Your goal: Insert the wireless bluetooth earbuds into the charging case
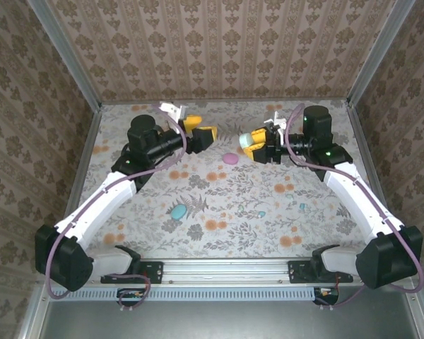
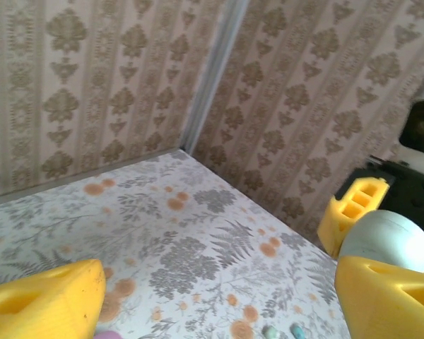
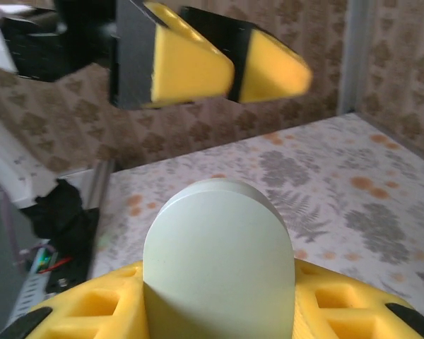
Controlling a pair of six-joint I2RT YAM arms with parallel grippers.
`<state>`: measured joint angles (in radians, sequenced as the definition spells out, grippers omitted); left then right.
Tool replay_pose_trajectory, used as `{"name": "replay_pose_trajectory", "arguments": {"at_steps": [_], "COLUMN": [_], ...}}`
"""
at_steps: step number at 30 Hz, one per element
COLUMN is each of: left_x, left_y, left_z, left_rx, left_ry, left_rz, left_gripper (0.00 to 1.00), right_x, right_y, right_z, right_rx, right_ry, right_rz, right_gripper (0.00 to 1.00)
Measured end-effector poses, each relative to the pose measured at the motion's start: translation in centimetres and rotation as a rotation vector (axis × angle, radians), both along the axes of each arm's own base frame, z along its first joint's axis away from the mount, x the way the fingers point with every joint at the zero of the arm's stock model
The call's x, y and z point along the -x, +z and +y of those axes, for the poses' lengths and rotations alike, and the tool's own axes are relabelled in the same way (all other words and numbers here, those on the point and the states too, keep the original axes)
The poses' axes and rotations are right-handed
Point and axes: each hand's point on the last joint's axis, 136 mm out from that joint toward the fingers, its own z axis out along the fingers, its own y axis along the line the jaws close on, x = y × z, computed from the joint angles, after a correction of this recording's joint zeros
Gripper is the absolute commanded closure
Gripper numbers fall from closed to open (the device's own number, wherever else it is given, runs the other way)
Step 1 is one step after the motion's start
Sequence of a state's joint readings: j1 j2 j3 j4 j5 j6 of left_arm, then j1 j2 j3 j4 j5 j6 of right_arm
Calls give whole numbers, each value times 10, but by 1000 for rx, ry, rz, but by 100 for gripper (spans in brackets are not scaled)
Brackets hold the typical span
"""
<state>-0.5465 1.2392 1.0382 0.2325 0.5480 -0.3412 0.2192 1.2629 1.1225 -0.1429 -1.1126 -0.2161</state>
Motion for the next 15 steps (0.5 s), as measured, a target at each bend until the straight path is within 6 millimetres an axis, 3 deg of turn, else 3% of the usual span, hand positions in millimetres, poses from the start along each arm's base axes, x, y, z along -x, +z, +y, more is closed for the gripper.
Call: {"name": "replay_pose_trajectory", "arguments": {"at_steps": [4,7,15], "left_x": [24,35,20], "left_y": [5,14,30], "left_z": [-11,-7,-13], "left_rx": [-38,-50,-31], "left_ry": [-65,-65,-40], "left_rz": [-122,-183,-45], "left_gripper": [15,14,17], "right_x": [12,10,-21], "right_y": [17,17,-15], "right_z": [4,7,23], "right_rx": [-20,7,219], "right_ry": [87,61,-175], "right_rz": [-17,-40,-176], "right_gripper": [66,67,68]}}
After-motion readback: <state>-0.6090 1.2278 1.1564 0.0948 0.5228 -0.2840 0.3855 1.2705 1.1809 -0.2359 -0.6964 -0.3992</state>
